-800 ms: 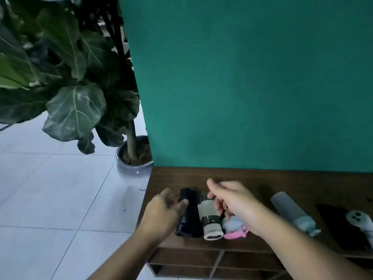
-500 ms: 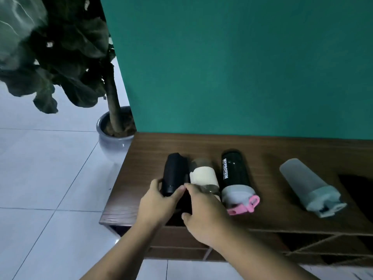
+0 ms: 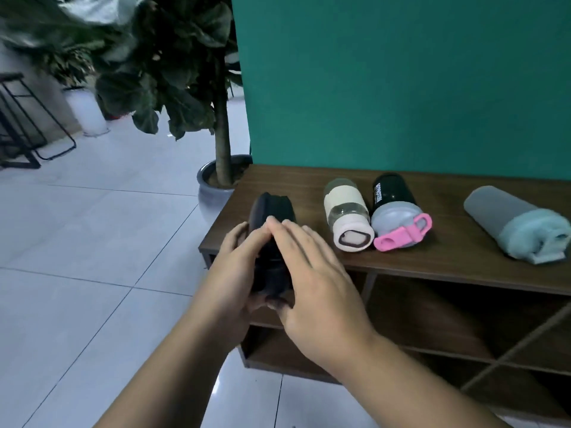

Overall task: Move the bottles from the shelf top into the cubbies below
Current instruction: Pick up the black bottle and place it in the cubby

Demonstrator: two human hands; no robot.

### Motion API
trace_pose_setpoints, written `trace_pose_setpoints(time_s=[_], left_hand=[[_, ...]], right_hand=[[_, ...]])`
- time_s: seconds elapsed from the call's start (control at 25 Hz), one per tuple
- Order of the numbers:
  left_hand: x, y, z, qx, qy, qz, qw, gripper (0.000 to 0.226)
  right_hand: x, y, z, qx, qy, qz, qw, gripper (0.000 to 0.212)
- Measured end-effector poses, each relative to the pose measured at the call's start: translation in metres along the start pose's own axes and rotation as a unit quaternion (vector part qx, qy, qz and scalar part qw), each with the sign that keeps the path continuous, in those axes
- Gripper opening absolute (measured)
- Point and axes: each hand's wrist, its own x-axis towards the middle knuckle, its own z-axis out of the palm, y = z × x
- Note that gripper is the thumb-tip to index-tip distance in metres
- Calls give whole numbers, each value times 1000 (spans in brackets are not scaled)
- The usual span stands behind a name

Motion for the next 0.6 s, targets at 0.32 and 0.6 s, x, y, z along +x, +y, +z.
trace_pose_setpoints(time_s=[0.32, 0.6], left_hand=[[-143, -117, -39, -34, 33, -71, 996, 66], [-24, -183, -32, -86, 68, -94, 990, 82]], right_hand=[[-134, -41, 5, 151, -25, 189, 970, 90], [-85, 9, 89, 274, 45, 314, 908, 81]])
